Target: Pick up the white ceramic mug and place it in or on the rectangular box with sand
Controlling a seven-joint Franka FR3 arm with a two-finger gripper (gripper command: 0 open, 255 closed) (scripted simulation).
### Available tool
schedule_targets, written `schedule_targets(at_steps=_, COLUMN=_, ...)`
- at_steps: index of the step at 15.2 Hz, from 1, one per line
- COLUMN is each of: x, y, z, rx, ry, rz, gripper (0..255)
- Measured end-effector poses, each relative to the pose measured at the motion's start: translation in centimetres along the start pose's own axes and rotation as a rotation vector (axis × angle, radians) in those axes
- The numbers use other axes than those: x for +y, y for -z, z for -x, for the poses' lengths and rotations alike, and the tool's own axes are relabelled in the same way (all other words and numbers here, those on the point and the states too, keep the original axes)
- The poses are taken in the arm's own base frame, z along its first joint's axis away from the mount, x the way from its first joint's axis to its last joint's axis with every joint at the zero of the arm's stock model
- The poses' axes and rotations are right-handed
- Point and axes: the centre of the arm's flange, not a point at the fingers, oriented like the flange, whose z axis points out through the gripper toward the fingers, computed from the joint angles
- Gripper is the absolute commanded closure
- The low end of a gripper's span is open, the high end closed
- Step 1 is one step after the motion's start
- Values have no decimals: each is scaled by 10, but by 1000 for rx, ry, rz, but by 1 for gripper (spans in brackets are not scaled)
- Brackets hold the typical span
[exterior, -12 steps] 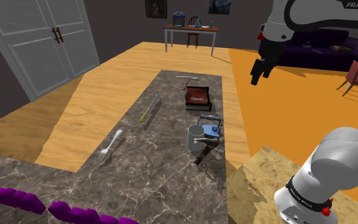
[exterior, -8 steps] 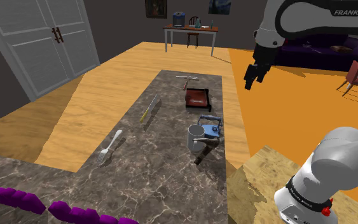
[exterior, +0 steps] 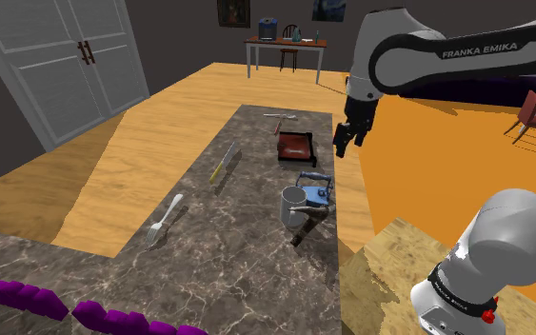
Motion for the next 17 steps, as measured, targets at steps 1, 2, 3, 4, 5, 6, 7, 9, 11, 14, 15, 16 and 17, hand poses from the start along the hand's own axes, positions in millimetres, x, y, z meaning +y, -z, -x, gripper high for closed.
schedule_targets(at_steps=1, x=-7, y=-7, z=-6, rx=-4, ry=2, rz=-4, gripper=0)
schedule_targets(at_steps=2, x=-14, y=-17, z=-10, rx=-9, ry=4, rz=-8, gripper=0)
schedule_targets(at_steps=3, x=-20, y=-29, z=-17, rx=-14, ry=5, rz=-12, gripper=0)
schedule_targets(at_steps=4, x=-29, y=-40, z=-22, rx=-18, ry=7, rz=-16, gripper=0)
schedule_targets(at_steps=5, x=-38, y=-48, z=-26, rx=-22, ry=9, rz=-20, gripper=0)
schedule_targets(at_steps=6, x=-45, y=-54, z=-32, rx=-26, ry=11, rz=-24, gripper=0)
schedule_targets(at_steps=7, x=-52, y=-64, z=-37, rx=-31, ry=13, rz=-28, gripper=0)
schedule_targets(at_steps=9, x=-70, y=-83, z=-50, rx=-39, ry=16, rz=-36, gripper=0)
schedule_targets(at_steps=11, x=-84, y=-100, z=-59, rx=-48, ry=20, rz=-44, gripper=0)
schedule_targets(at_steps=14, x=-102, y=-121, z=-67, rx=-56, ry=23, rz=-52, gripper=0)
schedule_targets(at_steps=15, x=-103, y=-126, z=-69, rx=-57, ry=23, rz=-53, gripper=0)
schedule_targets(at_steps=16, x=-104, y=-132, z=-70, rx=-57, ry=23, rz=-53, gripper=0)
schedule_targets(at_steps=17, x=-105, y=-137, z=-70, rx=-57, ry=23, rz=-54, gripper=0)
